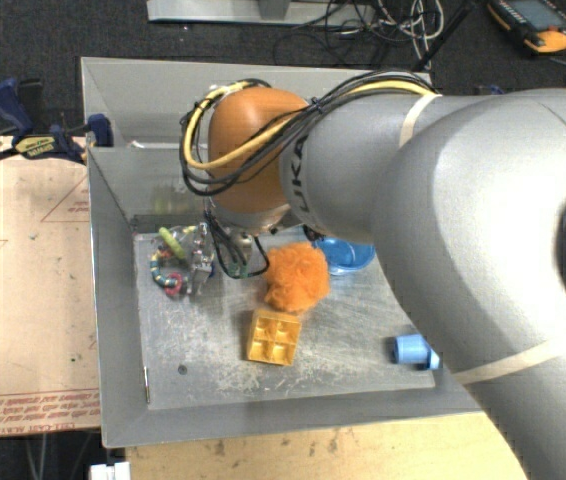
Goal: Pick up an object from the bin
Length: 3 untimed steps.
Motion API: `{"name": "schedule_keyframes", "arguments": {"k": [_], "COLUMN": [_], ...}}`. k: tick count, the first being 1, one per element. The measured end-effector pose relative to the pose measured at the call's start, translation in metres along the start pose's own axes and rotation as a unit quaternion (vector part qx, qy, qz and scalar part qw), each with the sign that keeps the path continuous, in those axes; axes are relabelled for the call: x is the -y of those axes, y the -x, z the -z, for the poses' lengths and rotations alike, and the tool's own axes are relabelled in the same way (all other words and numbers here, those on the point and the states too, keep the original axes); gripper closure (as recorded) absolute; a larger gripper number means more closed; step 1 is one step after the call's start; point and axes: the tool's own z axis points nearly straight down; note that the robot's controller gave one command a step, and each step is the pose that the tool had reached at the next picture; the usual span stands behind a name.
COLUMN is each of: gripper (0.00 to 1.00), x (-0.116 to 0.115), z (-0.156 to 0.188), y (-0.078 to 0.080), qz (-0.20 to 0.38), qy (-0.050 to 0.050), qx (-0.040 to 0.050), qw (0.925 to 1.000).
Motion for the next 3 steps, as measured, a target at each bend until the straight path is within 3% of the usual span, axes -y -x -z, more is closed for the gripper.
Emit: {"name": "schedule_keyframes", "arguments": {"k": [1, 2, 3], "gripper": [1.00, 1.00, 1.00], "x": [0.000, 0.001, -0.003], "z": [0.000, 0.046, 0.105], "y": [0.000, -0.006, 0.011], "qz": [0.000, 0.006, 0.017], "qy": [0.000, -0.002, 0.000], "qx": [-0.0002, -0.0040, 0.0003], "qw": [1.0000, 1.0000, 0.9999]}}
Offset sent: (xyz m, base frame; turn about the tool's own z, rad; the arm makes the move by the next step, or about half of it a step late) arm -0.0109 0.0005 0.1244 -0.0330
